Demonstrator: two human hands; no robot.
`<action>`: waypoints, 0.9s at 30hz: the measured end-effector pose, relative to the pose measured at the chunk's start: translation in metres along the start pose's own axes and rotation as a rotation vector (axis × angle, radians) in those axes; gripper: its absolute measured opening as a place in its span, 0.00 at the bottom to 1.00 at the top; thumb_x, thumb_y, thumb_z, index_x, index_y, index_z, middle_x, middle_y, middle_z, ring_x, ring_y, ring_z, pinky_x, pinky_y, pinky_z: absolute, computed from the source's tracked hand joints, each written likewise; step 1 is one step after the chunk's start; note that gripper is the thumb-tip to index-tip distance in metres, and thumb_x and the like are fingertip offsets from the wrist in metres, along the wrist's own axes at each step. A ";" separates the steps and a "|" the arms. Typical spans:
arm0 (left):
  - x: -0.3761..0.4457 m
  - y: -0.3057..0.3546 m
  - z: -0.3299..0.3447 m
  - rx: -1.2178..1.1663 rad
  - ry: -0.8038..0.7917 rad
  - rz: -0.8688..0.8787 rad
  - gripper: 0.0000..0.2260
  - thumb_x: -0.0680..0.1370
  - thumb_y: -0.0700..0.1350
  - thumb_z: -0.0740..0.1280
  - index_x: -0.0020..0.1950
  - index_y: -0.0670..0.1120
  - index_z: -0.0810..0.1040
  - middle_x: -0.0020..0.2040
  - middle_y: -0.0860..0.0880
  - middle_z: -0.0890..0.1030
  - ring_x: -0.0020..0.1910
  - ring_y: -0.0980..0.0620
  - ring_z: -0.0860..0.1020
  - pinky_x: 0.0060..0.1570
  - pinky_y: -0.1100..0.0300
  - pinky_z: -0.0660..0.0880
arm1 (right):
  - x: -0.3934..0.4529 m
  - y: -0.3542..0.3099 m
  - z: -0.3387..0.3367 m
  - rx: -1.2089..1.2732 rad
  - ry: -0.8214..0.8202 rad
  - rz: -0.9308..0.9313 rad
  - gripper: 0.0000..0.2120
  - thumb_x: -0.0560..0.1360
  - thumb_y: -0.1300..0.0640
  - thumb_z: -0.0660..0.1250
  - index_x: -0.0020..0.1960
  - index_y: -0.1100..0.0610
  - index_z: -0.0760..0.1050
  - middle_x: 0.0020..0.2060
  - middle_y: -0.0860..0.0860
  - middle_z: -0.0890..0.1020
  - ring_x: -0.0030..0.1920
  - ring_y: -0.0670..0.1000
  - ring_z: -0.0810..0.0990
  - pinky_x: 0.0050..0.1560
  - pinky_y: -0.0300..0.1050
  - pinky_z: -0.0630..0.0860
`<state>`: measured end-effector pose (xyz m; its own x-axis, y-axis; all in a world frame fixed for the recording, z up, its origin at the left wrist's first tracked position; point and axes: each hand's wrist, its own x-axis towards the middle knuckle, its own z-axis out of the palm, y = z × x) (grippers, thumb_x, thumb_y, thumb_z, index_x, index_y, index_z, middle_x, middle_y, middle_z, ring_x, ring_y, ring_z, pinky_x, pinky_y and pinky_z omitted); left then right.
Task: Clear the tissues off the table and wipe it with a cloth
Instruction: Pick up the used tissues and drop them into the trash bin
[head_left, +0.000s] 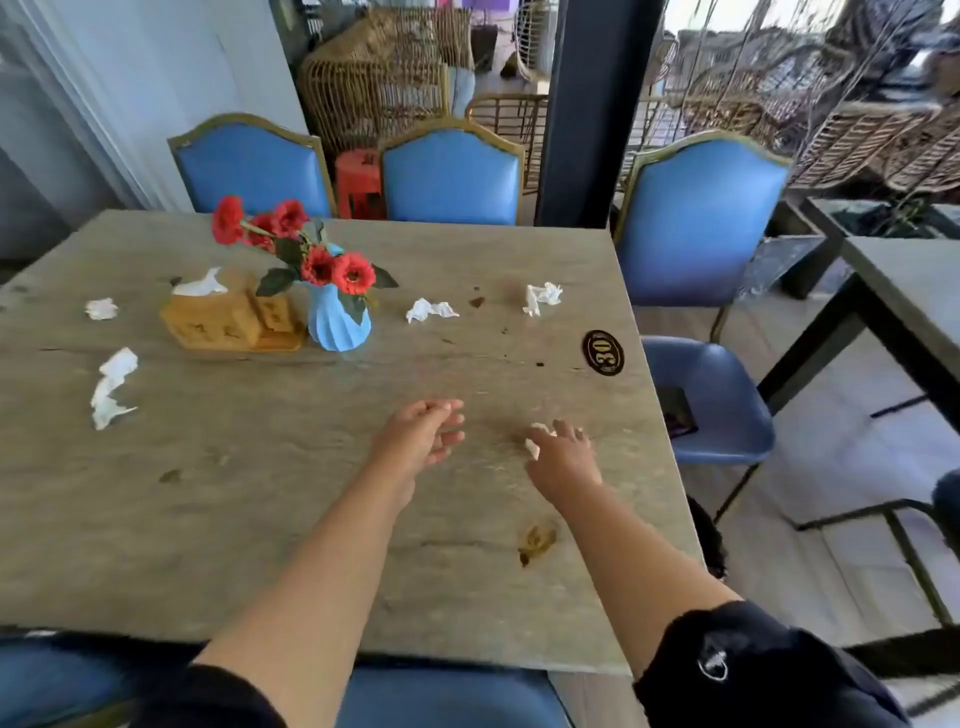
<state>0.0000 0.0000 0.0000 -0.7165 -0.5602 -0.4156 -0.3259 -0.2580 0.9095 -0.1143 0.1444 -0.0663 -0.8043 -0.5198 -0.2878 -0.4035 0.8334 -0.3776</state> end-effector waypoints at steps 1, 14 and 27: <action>0.003 -0.002 -0.001 -0.027 0.008 -0.009 0.09 0.81 0.44 0.61 0.46 0.50 0.79 0.45 0.51 0.82 0.42 0.54 0.80 0.44 0.60 0.73 | 0.002 0.000 0.001 -0.012 0.008 0.003 0.22 0.78 0.64 0.59 0.69 0.48 0.68 0.70 0.54 0.65 0.69 0.59 0.61 0.62 0.52 0.70; 0.011 -0.017 -0.016 -0.174 0.166 -0.119 0.08 0.81 0.41 0.59 0.51 0.46 0.78 0.50 0.49 0.79 0.48 0.54 0.76 0.52 0.58 0.75 | -0.012 -0.080 -0.003 0.781 0.116 -0.034 0.08 0.71 0.58 0.73 0.49 0.56 0.78 0.42 0.49 0.82 0.41 0.49 0.79 0.40 0.40 0.73; 0.017 -0.008 -0.096 -0.307 0.246 -0.091 0.07 0.81 0.40 0.61 0.47 0.42 0.78 0.40 0.47 0.79 0.43 0.51 0.79 0.45 0.63 0.75 | -0.016 -0.165 0.026 0.622 0.080 -0.065 0.06 0.73 0.60 0.69 0.48 0.54 0.83 0.48 0.51 0.83 0.50 0.51 0.80 0.48 0.42 0.75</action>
<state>0.0499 -0.0831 -0.0148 -0.5124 -0.6858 -0.5168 -0.1550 -0.5180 0.8412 -0.0241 0.0104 -0.0223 -0.8264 -0.5302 -0.1896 -0.1426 0.5227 -0.8405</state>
